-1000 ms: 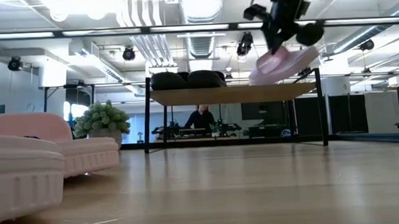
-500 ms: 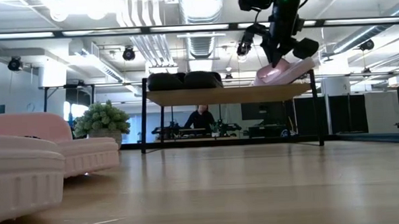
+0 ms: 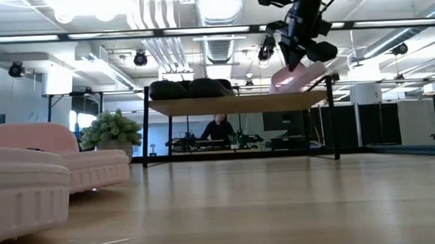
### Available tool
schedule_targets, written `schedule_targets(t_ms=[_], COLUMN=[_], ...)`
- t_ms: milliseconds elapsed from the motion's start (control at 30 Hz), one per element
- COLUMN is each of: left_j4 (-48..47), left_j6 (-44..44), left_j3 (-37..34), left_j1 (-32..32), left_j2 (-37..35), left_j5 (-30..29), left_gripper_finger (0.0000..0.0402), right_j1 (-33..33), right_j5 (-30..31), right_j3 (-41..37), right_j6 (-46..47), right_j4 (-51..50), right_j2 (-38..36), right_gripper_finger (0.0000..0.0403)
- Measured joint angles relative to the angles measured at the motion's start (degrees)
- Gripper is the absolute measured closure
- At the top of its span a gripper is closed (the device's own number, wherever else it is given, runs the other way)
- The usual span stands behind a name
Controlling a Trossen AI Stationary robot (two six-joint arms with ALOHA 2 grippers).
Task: Pick and place slides into the shelf
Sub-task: Put the pink slipper on the shelf
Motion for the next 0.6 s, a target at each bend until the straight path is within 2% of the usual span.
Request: schedule_targets(t_ms=[333,467,600], left_j4=[0.00,0.00,0.00], left_j6=[0.02,0.02,0.03], left_j3=[0.00,0.00,0.00], left_j1=[0.00,0.00,0.02], left_j2=[0.00,0.00,0.00], left_j5=[-0.52,-0.83,-1.01], left_gripper_finger=[0.0332,0.0332,0.0332], right_j1=[-0.36,-0.36,-0.41], right_j5=[0.99,-2.02,-2.60], right_j3=[3.75,3.19,3.37], right_j6=[-5.76,-5.75,-5.79], right_j4=[-0.41,-0.63,-0.74], right_j2=[0.95,3.25,5.02], right_gripper_finger=[0.0390,0.0390,0.0390])
